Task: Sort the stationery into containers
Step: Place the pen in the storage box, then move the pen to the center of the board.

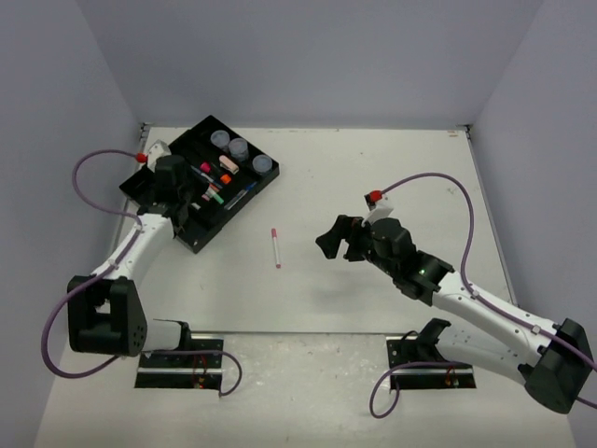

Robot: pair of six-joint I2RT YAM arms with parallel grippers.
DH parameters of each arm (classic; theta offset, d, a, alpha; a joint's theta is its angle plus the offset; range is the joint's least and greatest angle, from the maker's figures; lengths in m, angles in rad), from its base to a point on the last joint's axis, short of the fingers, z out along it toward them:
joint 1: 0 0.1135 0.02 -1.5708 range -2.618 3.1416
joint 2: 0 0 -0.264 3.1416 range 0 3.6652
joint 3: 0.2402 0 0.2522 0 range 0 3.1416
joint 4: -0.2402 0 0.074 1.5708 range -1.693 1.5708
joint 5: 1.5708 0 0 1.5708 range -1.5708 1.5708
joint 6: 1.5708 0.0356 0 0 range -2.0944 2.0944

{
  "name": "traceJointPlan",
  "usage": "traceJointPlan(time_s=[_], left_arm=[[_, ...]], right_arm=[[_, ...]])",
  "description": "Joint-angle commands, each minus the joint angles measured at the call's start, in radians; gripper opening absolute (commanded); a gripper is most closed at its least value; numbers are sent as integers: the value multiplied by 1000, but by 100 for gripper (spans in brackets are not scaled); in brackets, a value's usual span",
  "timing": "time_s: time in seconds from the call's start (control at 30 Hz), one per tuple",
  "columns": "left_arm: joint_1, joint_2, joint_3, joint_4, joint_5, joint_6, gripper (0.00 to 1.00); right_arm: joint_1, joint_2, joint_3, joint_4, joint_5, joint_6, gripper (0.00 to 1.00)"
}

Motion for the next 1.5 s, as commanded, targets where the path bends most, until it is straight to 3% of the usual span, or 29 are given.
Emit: traceJointPlan(time_s=[0.0, 0.17, 0.37, 0.5, 0.77, 1.0, 1.07, 1.2, 1.37, 1.47], left_arm=[[72, 132, 141, -155, -266, 29, 0], [149, 289, 248, -183, -302, -5, 0], [161, 367, 270, -147, -323, -11, 0], [168, 385, 229, -55, -258, -11, 0], [179, 413, 202, -31, -223, -31, 0], [184, 397, 163, 4, -183, -20, 28], [184, 382, 160, 4, -175, -16, 49], [183, 318, 167, -17, -151, -13, 72], [182, 135, 154, -33, -88, -16, 82], [181, -57, 133, -31, -24, -6, 87]], right_arm=[[-18, 17, -9, -12, -7, -20, 99], [-22, 28, -15, -12, -26, -27, 99], [-23, 25, -14, -10, -47, -31, 99], [-23, 31, -15, 3, -65, -33, 99], [-23, 51, -11, 6, -71, -36, 99], [-23, 72, -8, 12, -74, -37, 99], [-23, 75, -6, 13, -77, -37, 99], [-23, 97, 4, 21, -115, -51, 99], [-23, 166, 59, 11, -148, -70, 99], [-14, 265, 176, -62, -158, -66, 99]])
